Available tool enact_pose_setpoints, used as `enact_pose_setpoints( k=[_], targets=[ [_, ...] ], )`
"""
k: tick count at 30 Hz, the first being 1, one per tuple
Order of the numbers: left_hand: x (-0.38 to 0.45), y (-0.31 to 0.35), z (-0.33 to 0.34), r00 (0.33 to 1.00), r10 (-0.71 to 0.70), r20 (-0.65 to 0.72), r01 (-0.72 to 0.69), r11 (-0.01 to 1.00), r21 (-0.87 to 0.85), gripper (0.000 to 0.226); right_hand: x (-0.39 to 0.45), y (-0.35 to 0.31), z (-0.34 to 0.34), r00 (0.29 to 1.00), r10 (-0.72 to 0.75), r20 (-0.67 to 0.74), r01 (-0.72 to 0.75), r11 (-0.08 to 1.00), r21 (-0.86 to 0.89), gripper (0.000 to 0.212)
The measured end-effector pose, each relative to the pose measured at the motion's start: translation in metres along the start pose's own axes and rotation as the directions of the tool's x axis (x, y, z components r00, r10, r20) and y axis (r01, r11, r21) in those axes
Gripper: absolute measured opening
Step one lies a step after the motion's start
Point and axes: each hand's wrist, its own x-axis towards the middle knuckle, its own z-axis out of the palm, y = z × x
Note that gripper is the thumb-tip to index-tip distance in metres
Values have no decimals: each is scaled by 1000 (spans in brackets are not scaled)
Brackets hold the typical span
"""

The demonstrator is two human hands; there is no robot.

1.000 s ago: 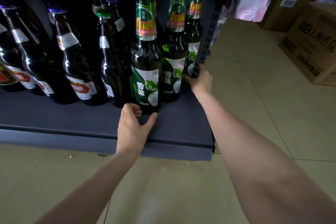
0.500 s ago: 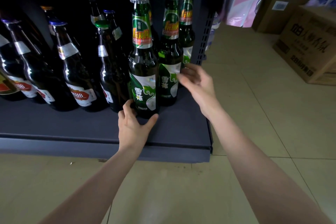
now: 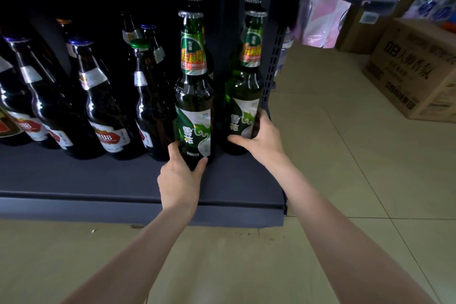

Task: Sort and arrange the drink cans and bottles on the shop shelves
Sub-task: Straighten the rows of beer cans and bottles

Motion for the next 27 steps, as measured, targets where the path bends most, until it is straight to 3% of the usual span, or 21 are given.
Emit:
enact_pose_setpoints(
  k=[10, 21, 24, 27],
  targets=[
    [3, 1, -7, 999, -10, 41, 10, 1000, -4, 50, 0, 1, -1, 999, 14, -44, -16, 999, -34, 74],
    [7, -2, -14, 993, -8, 115, 9, 1000, -4, 48, 6, 6, -8, 989, 95, 117, -101, 994, 40, 77],
    [11, -12, -23, 987, 44, 157, -34, 997, -65, 40, -10, 5, -4, 993, 72, -89, -71, 997, 21, 75],
    [11, -24, -35, 986, 80, 146, -67, 994, -91, 32, -43, -14, 1, 909, -107, -404, 135, 990, 41, 56]
  ],
)
